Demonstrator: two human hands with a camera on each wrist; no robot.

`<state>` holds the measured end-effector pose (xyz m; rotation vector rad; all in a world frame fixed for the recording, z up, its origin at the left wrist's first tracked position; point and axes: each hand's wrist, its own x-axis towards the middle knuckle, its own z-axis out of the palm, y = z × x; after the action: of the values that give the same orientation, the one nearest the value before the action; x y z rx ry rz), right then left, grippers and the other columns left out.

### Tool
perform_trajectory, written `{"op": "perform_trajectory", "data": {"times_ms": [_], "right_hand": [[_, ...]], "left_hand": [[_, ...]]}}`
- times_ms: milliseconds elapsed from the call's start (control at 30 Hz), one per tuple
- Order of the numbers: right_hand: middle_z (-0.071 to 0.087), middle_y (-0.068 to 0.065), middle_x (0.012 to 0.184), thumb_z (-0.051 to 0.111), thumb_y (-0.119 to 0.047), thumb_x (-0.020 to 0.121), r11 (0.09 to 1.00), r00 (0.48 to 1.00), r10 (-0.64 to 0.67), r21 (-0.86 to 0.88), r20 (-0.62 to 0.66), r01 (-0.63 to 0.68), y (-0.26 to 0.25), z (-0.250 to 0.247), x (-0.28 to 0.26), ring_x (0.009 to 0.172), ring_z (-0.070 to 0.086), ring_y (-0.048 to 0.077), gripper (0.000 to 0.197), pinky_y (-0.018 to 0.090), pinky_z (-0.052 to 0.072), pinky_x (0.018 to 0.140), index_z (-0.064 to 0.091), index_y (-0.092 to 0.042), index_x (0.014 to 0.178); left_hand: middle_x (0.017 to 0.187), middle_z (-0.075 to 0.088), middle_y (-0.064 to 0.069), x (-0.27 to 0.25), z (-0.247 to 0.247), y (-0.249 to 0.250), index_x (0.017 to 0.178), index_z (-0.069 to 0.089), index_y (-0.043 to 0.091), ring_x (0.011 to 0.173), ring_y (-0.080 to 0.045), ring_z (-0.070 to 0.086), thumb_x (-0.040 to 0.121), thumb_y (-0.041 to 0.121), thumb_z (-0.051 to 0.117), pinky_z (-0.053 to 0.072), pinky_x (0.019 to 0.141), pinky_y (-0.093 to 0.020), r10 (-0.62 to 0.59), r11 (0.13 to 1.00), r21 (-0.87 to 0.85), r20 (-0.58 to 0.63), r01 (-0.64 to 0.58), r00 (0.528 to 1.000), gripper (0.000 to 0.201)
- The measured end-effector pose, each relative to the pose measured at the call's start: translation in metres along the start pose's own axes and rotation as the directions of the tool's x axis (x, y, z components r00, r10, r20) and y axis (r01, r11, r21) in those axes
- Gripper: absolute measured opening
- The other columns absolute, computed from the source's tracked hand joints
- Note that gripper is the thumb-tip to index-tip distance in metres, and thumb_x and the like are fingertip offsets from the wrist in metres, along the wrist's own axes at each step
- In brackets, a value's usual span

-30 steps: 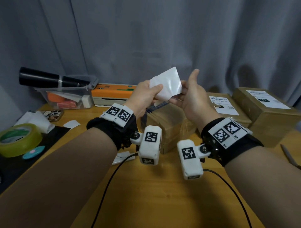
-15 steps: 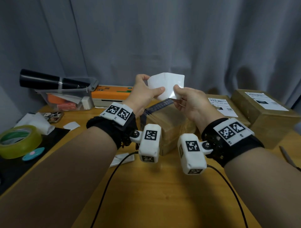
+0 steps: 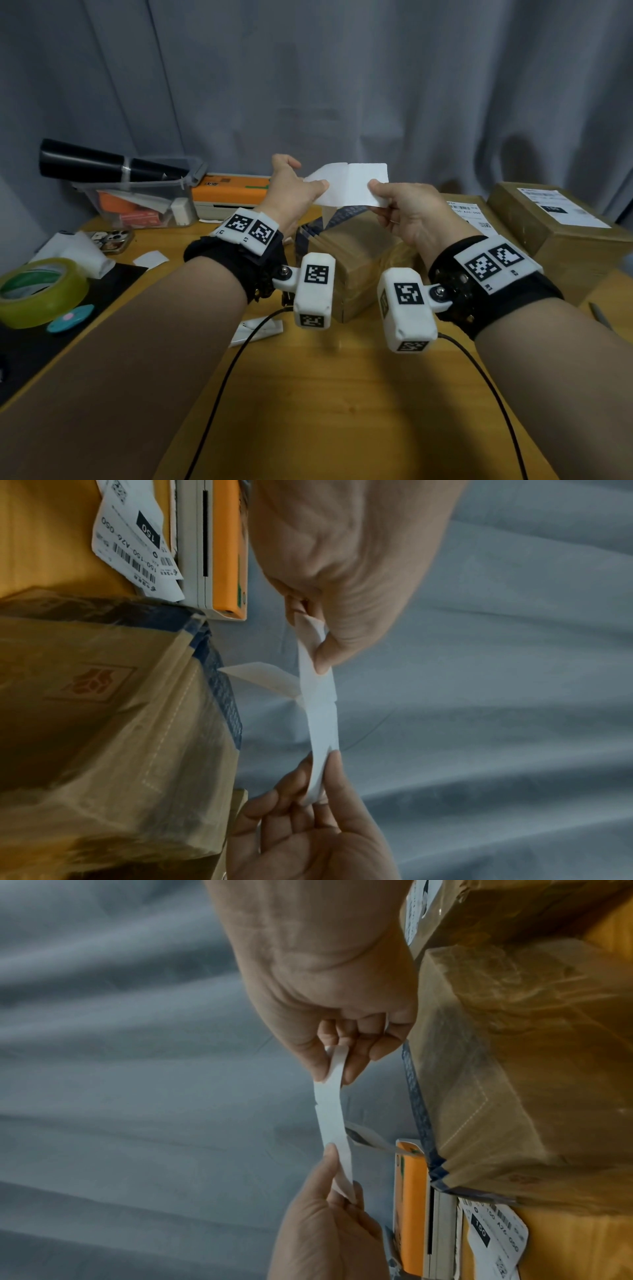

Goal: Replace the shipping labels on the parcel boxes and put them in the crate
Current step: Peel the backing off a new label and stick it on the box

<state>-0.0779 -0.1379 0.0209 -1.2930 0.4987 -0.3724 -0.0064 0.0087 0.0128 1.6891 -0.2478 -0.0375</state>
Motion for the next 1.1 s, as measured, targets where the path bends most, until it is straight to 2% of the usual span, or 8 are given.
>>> {"op": "perform_trajectory", "data": {"times_ms": [333,467,533,600,700,833,967,1100], "right_hand": [[0.063,0.008,0.075,0.072,-0.008,0.080,1.000,1.000,-0.002,-0.028,-0.028,0.002,0.001,-0.004,0.002,0.054,0.059,0.016,0.015,0.014,0.040,0.036,0.057,-0.009,0.078],[0.061,0.006,0.071,0.071,-0.010,0.081,0.992,0.998,-0.056,-0.111,-0.017,0.054,-0.002,-0.008,0.002,0.056,0.056,0.015,0.015,0.019,0.044,0.045,0.059,-0.010,0.072],[0.061,0.007,0.075,0.069,-0.011,0.083,0.992,0.998,-0.070,-0.103,-0.003,0.069,-0.006,-0.009,0.002,0.061,0.057,0.016,0.013,0.023,0.045,0.053,0.059,-0.009,0.075],[0.062,0.009,0.081,0.069,-0.011,0.083,0.995,0.998,-0.065,-0.081,-0.008,0.064,-0.010,-0.010,0.005,0.065,0.060,0.018,0.009,0.022,0.046,0.051,0.060,-0.009,0.079],[0.062,0.011,0.088,0.069,-0.012,0.082,0.998,0.998,-0.044,-0.039,-0.034,0.042,-0.014,-0.011,0.007,0.064,0.062,0.019,0.013,0.022,0.044,0.048,0.060,-0.007,0.090],[0.063,0.006,0.070,0.062,-0.013,0.084,1.000,0.999,0.010,0.027,-0.048,-0.009,-0.014,-0.010,0.005,0.050,0.059,0.012,0.016,0.022,0.041,0.050,0.058,-0.008,0.099],[0.065,-0.003,0.054,0.058,-0.018,0.080,0.996,0.995,0.068,0.055,-0.070,-0.064,-0.014,-0.010,0.004,0.040,0.054,0.008,0.012,0.015,0.038,0.045,0.062,-0.012,0.089],[0.064,-0.002,0.047,0.061,-0.015,0.079,0.996,0.992,0.048,0.078,-0.116,-0.039,-0.015,-0.006,0.004,0.040,0.053,0.007,0.003,0.015,0.036,0.044,0.062,-0.012,0.078]], "left_hand": [[0.115,0.053,-0.012,0.006,-0.008,-0.011,0.104,0.042,0.019,0.098,-0.025,0.055,0.085,0.008,0.059,0.048,0.084,-0.037,0.124,0.977,0.177,0.001,-0.122,0.992,0.027],[0.113,0.058,0.000,0.002,-0.013,-0.013,0.101,0.062,0.011,0.114,-0.015,0.052,0.090,0.010,0.058,0.041,0.101,-0.029,0.202,0.950,0.232,0.049,-0.208,0.978,0.012],[0.118,0.061,-0.002,-0.003,-0.016,-0.010,0.110,0.064,0.008,0.117,-0.016,0.053,0.089,0.019,0.062,0.041,0.099,-0.027,0.207,0.937,0.263,0.118,-0.231,0.971,0.024],[0.128,0.057,-0.002,-0.008,-0.019,-0.006,0.126,0.057,0.009,0.120,-0.013,0.050,0.085,0.032,0.067,0.039,0.096,-0.023,0.206,0.911,0.317,0.206,-0.265,0.957,0.048],[0.132,0.052,-0.004,-0.012,-0.020,0.000,0.135,0.049,0.010,0.119,-0.014,0.046,0.081,0.037,0.070,0.035,0.095,-0.023,0.214,0.813,0.471,0.306,-0.342,0.928,0.064],[0.112,0.056,-0.005,-0.006,-0.018,0.001,0.115,0.066,0.023,0.112,-0.027,0.045,0.090,0.036,0.057,0.029,0.093,-0.034,0.437,0.478,0.758,0.233,-0.444,0.869,0.030],[0.102,0.051,-0.003,-0.004,-0.020,0.002,0.096,0.073,0.021,0.104,-0.026,0.042,0.091,0.040,0.054,0.026,0.087,-0.034,0.607,0.406,0.783,0.154,-0.471,0.779,0.027],[0.100,0.052,-0.002,-0.001,-0.022,0.002,0.096,0.073,0.020,0.105,-0.026,0.040,0.092,0.041,0.052,0.023,0.085,-0.034,0.601,0.359,0.814,0.172,-0.456,0.780,0.031]]}}
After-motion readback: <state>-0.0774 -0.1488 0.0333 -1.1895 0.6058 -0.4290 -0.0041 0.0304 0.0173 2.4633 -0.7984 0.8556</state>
